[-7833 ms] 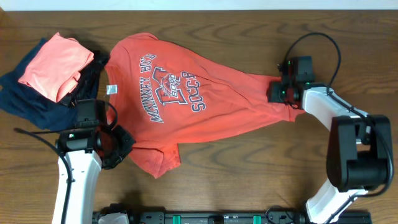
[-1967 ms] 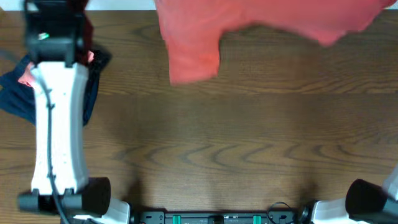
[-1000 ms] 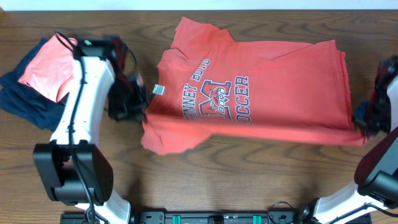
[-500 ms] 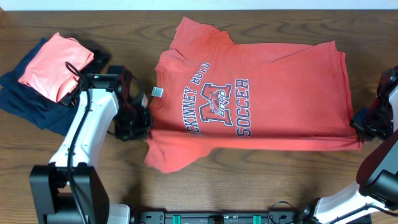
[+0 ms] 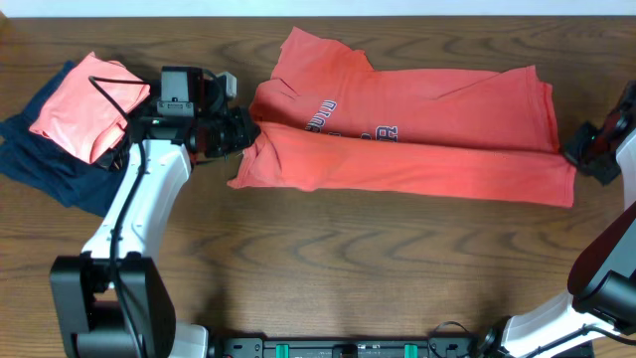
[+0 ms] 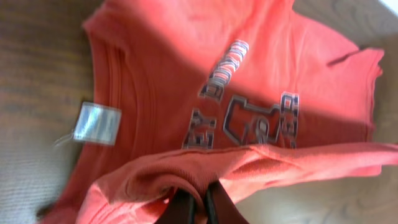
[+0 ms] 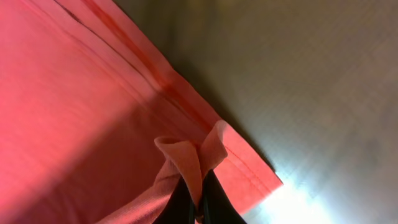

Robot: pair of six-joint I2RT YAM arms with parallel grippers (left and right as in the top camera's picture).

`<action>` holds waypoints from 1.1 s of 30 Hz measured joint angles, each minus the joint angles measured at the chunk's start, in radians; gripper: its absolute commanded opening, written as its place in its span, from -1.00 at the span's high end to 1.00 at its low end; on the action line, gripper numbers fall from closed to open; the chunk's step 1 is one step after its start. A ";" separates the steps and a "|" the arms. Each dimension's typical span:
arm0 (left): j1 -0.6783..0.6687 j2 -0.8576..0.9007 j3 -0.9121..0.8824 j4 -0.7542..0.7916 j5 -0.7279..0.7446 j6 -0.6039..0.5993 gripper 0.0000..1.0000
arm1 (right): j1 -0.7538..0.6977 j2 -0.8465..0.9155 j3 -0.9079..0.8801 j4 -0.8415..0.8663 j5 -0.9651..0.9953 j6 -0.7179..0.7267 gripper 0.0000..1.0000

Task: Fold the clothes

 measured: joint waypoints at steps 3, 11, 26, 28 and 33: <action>0.000 0.051 0.000 0.059 0.003 -0.025 0.88 | 0.011 0.000 0.000 0.075 -0.021 0.000 0.88; 0.000 0.119 0.000 0.080 -0.019 -0.055 0.85 | 0.095 0.000 0.000 0.194 -0.056 -0.047 0.61; 0.023 0.119 0.000 -0.144 -0.139 -0.063 -0.45 | 0.114 0.000 -0.029 0.028 0.140 -0.080 -0.15; 0.026 0.119 0.000 -0.190 -0.196 -0.065 -0.47 | 0.108 0.000 -0.073 0.049 0.170 -0.080 -0.15; 0.027 0.119 -0.006 -0.203 -0.270 -0.065 -0.50 | 0.084 0.000 -0.225 0.180 0.190 -0.080 -0.14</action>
